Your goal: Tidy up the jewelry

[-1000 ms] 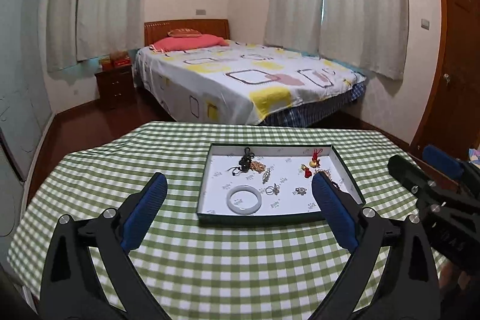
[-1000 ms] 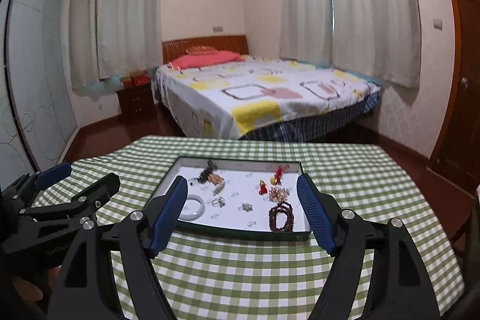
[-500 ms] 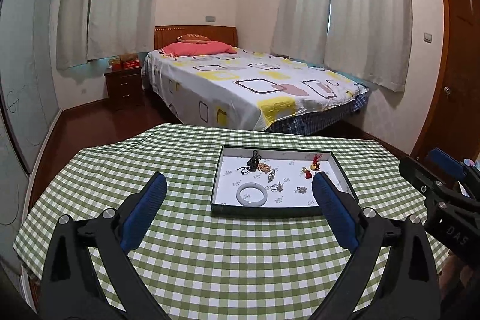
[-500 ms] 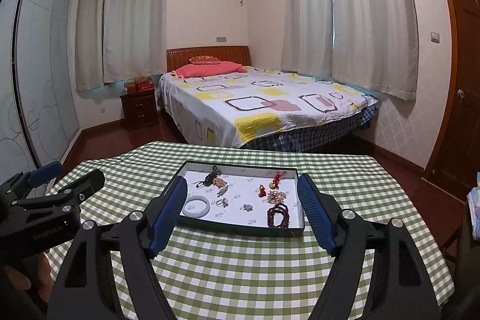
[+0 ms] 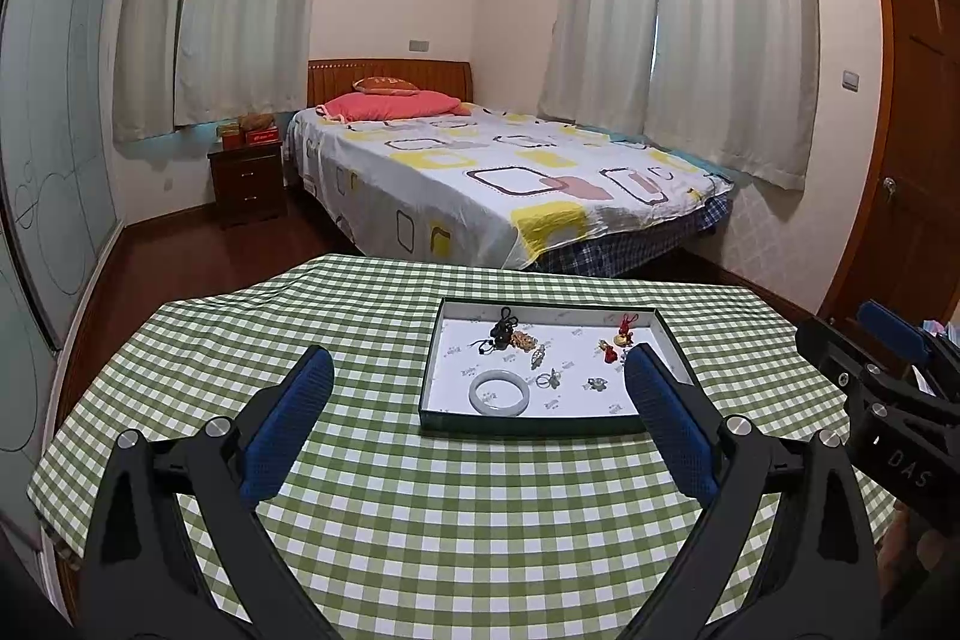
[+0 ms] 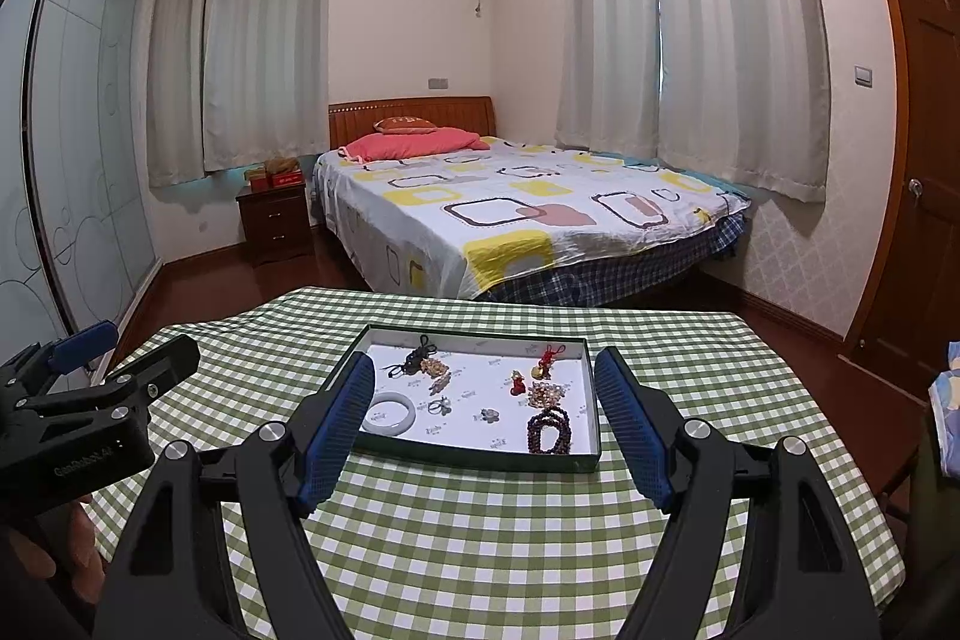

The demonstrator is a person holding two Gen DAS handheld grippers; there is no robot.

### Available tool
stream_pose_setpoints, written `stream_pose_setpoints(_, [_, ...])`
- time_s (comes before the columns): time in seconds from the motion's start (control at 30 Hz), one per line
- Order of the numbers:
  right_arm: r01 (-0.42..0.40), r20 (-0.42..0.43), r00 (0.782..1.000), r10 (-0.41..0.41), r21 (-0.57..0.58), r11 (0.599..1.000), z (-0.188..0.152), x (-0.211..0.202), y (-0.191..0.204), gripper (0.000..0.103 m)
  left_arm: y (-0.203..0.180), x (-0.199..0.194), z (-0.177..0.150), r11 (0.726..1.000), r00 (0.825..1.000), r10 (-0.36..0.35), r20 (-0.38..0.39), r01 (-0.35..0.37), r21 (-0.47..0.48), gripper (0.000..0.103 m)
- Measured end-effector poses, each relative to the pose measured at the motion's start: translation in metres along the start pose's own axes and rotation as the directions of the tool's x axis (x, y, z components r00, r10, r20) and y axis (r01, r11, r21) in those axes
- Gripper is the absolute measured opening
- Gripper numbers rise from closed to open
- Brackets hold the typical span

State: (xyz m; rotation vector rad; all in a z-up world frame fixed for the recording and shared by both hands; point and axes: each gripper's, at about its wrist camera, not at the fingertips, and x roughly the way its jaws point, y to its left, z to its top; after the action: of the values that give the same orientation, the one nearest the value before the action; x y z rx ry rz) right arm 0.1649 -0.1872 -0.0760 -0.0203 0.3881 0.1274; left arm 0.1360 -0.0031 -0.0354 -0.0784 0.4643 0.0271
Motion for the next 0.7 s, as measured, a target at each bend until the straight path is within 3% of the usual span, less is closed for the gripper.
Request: stream_pose_setpoints(0.7, [0.004, -0.013, 1.0, -0.004, 0.002, 1.0, -0.0067, 0.0003, -0.001, 0.073, -0.0012, 0.0013, -0.0008, 1.0, 1.0, 0.007, 0.0, -0.007, 0.004, 0.099])
